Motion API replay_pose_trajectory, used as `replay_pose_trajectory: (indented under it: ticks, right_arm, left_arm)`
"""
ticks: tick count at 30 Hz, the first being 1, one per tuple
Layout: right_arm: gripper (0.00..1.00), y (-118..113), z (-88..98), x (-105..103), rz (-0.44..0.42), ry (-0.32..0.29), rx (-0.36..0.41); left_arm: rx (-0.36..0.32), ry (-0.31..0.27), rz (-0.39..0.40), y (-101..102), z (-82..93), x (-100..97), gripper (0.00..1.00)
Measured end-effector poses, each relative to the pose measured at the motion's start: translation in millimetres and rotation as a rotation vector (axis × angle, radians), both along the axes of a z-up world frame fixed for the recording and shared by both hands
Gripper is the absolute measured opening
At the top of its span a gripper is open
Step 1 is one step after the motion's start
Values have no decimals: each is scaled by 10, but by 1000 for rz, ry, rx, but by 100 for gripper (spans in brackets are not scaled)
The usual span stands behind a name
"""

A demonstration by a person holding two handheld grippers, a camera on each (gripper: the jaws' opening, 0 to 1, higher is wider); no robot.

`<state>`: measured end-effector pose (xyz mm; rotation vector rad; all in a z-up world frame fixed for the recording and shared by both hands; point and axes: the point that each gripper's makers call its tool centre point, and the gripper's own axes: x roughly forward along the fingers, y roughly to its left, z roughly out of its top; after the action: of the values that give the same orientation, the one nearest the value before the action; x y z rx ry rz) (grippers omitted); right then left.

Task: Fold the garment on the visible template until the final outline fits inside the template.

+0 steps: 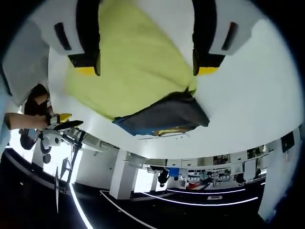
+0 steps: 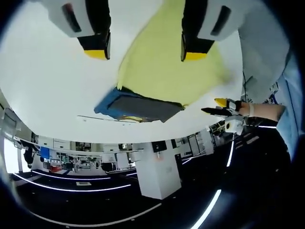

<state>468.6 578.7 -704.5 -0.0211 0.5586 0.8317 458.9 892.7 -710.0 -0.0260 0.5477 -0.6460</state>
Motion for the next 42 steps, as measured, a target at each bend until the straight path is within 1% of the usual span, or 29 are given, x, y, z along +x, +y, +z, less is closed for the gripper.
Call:
replay_pose_trajectory:
  ticks: [4, 7, 11, 14, 17, 20, 21, 22, 24, 26, 28, 31, 34, 35, 37, 40, 42]
  right_arm:
    - [55, -42, -62, -116, 6, 17, -13]
    - [53, -65, -125, -218, 7, 41, -17]
    - [52, -60, -195, -321, 13, 59, -29]
    - [49, -55, -264, -398, 26, 76, -48]
    - [48, -34, -313, -483, 42, 90, -60]
    - [41, -35, -381, -581, 64, 103, -88]
    - [39, -35, -395, -595, 59, 105, -91]
    - [37, -39, -417, -627, 67, 110, -98]
    - [36, -39, -441, -671, 67, 125, -97]
    - [36, -45, -475, -716, 68, 137, -99]
    - [34, -61, -509, -755, 75, 142, -113]
    - [33, -77, -543, -807, 81, 149, -130]
    - [33, -93, -559, -816, 69, 160, -120]
    - [33, -99, -563, -816, 62, 165, -116]
    - [31, -104, -562, -819, 54, 164, -112]
    - [30, -100, -565, -836, 47, 171, -105]
    - [29, -99, -565, -844, 46, 172, -101]
  left_arm:
    - [8, 18, -21, 35, -87, -181, 72]
    - [-1, 41, -20, 72, -129, -283, 65]
    - [-6, 52, -26, 82, -140, -399, 64]
    - [27, 74, -57, 95, -217, -517, 63]
    - [26, 86, -63, 116, -227, -586, 60]
    - [29, 88, -69, 134, -231, -665, 57]
    - [26, 94, -73, 134, -245, -692, 55]
    - [30, 114, -83, 138, -287, -747, 55]
    - [35, 131, -86, 155, -342, -814, 54]
    - [37, 140, -84, 171, -367, -847, 52]
    - [26, 160, -67, 185, -384, -894, 49]
    - [27, 167, -64, 204, -416, -952, 49]
    - [25, 173, -58, 223, -429, -978, 47]
    - [17, 180, -53, 224, -429, -987, 45]
    - [2, 195, -51, 216, -434, -1014, 35]
    - [-10, 207, -50, 199, -456, -1055, 29]
    - [-32, 254, -51, 178, -494, -1110, 25]
